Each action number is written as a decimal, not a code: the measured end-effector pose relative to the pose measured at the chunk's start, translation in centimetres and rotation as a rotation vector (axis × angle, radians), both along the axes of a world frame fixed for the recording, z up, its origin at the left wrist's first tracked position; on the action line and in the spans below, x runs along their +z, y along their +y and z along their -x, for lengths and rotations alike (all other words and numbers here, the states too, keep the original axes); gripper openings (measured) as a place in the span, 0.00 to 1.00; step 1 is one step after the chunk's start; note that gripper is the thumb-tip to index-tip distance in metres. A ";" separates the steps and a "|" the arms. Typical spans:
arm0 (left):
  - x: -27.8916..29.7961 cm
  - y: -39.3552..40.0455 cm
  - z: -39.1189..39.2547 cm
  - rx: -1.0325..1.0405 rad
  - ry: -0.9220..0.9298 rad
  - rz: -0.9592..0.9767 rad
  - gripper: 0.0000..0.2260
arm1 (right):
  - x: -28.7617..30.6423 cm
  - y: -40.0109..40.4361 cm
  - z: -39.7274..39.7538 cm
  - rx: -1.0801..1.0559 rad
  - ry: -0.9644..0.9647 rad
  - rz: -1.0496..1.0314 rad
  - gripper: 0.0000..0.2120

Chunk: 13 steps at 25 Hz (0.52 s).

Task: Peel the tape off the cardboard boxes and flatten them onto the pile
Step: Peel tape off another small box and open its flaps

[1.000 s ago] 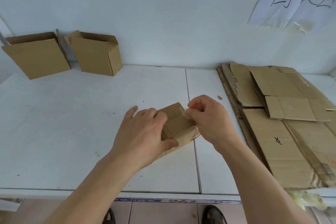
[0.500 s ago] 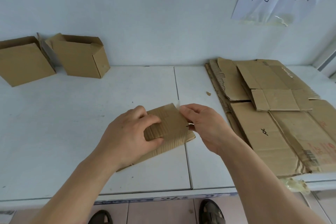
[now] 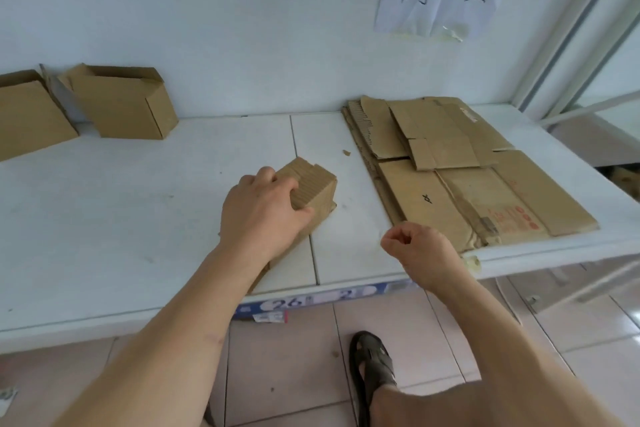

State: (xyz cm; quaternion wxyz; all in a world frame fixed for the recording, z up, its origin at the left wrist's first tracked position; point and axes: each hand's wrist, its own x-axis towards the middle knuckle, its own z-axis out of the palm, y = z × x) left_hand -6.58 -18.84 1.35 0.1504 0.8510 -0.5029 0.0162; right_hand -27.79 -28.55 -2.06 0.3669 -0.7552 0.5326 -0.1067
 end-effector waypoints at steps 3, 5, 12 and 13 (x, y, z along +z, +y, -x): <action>0.1 -0.4 2.8 -0.019 -0.031 0.012 0.19 | -0.8 0.3 4.2 -0.033 0.147 0.001 0.05; -0.1 -0.5 4.2 -0.020 -0.061 0.007 0.19 | -1.3 0.4 6.5 -0.087 0.149 -0.039 0.08; 0.9 -3.3 5.4 0.024 -0.027 -0.053 0.19 | -0.4 -2.0 10.0 -0.221 0.378 0.009 0.10; 0.6 -3.4 5.3 0.027 -0.027 -0.061 0.19 | -0.8 -2.2 9.7 -0.227 0.371 0.029 0.09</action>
